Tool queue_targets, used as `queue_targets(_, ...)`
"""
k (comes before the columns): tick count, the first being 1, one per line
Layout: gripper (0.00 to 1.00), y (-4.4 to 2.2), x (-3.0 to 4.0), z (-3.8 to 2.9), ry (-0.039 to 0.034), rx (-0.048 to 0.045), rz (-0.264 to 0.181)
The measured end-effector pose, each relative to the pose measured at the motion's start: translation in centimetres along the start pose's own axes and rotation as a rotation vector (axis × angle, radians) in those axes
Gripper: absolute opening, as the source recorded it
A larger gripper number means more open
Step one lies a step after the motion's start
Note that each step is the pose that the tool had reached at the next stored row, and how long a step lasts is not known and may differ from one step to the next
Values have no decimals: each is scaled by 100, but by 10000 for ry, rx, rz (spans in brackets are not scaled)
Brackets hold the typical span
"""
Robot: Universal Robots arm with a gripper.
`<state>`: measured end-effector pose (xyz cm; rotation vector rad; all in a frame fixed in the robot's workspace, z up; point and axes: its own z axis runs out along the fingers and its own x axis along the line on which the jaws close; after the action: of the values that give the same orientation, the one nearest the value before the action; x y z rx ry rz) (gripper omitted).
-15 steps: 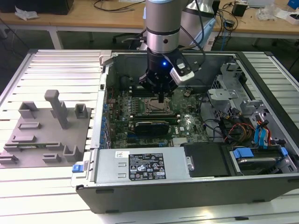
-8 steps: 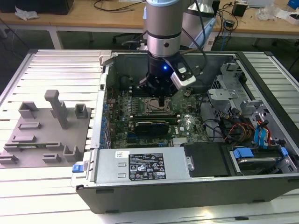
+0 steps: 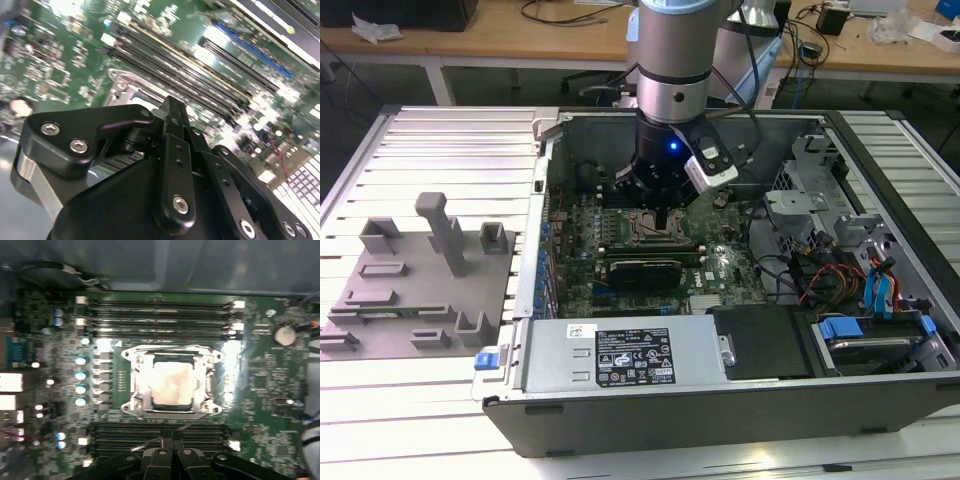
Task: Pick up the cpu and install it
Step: 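Install the second cpu locking lever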
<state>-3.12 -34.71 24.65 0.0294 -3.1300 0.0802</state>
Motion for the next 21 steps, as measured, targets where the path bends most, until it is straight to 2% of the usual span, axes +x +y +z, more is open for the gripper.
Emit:
queue_targets(1, 11, 0, 0, -1, 55, 1, -3)
queue_targets(4, 11, 0, 1, 0, 55, 0, 0)
queue_targets(7, 11, -3, 45, 13, 54, -4, -2)
queue_targets(13, 11, -17, 46, 49, 42, -40, -229)
queue_targets(18, 11, -20, 47, 50, 41, -42, -237)
queue_targets(21, 11, -53, 54, 59, 41, -86, -237)
